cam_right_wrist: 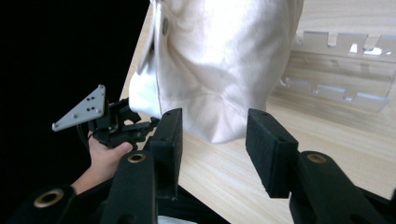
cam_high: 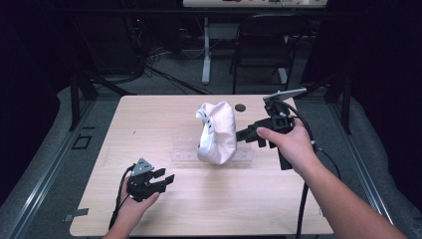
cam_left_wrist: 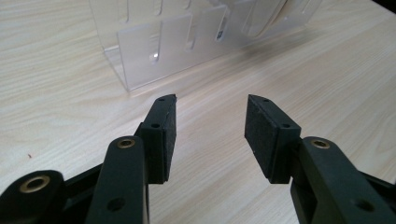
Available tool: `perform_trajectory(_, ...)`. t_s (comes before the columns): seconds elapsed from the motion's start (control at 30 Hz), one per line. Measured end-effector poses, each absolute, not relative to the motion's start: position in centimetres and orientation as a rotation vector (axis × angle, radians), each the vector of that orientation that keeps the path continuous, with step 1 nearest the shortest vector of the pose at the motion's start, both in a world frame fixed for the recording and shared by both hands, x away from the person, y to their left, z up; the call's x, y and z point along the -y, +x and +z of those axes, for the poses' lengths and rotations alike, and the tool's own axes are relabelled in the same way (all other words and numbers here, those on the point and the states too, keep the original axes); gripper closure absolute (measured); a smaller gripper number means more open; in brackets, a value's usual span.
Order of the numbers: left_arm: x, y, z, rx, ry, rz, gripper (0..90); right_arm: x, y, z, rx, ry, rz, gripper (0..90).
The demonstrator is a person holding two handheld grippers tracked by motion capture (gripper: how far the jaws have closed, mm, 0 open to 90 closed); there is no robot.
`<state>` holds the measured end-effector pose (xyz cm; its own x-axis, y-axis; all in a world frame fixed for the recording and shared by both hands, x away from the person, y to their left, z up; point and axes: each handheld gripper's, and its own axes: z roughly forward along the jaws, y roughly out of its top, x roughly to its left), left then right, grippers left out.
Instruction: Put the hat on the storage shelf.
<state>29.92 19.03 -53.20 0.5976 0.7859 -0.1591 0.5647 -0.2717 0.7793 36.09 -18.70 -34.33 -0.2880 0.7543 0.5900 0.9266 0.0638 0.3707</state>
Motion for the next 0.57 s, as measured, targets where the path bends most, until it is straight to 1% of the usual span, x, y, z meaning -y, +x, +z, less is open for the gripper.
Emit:
perform_trajectory(0.07, -19.3, 30.0, -53.4, -1.078, 1.972, 0.326, 53.6, 19.1, 35.4, -35.4, 2.116, -1.704, -1.037, 55.2)
perform_trajectory(0.13, -19.4, 30.0, -53.5, -1.083, 1.965, 0.326, 53.4, 19.2, 35.3, -35.7, 2.115, -1.703, -1.037, 55.1)
perform_trajectory(0.3, -19.8, 30.1, -53.9, -1.084, 1.950, 0.316, 52.9, 19.8, 34.5, -37.9, 2.118, -1.718, -1.058, 51.1)
perform_trajectory(0.43, -19.8, 30.1, -54.0, -1.077, 1.952, 0.315, 52.9, 20.1, 34.3, -39.1, 2.130, -1.729, -1.063, 50.7)
perform_trajectory(0.47, -19.7, 30.1, -54.0, -1.077, 1.954, 0.314, 52.9, 20.4, 34.1, -39.9, 2.127, -1.733, -1.078, 50.5)
perform_trajectory(0.57, -19.6, 30.0, -54.1, -1.065, 1.961, 0.320, 52.9, 20.7, 33.9, -40.4, 2.129, -1.730, -1.081, 50.1)
